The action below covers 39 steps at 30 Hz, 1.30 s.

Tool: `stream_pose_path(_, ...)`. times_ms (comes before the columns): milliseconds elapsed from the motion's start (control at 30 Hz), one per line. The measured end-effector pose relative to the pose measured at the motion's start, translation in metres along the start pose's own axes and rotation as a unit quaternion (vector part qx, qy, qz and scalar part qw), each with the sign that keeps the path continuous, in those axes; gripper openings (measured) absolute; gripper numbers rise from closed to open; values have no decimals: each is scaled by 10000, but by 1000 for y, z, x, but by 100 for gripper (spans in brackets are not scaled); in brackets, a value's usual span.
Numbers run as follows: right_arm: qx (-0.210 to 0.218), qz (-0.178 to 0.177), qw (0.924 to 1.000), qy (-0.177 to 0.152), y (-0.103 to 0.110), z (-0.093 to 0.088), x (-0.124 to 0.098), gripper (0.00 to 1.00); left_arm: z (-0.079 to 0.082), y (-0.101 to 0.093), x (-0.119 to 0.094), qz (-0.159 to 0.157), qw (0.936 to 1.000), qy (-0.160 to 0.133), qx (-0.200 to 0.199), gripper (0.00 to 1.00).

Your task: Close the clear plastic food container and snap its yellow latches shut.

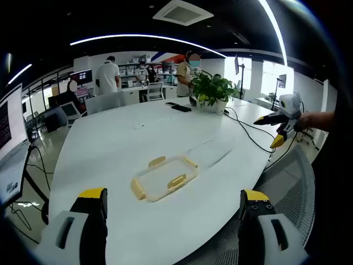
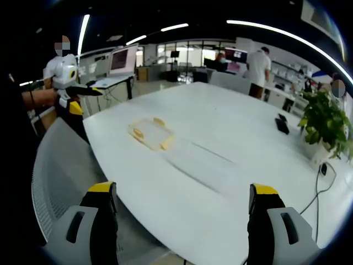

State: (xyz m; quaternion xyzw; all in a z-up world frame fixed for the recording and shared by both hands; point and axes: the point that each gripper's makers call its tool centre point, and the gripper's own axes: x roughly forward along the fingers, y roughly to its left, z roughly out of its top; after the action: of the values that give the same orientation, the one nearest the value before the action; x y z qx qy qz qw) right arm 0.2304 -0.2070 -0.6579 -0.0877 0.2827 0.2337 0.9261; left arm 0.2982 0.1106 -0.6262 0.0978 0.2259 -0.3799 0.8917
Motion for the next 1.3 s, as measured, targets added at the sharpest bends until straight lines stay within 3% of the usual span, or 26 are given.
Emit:
stream_pose_path(233,-62,39,10000,0,0,1,0,98,2,-4,4,-75,9999,9,76,99)
stream_pose_path(700,-115,161,9998,55,6,-1,1,97,-8,4,5,-96,9999,54,100,98)
stream_pose_path(1300,-187,284,9994,92,10,-1,5,96,-9,11,7,-109,9999,33,126,98)
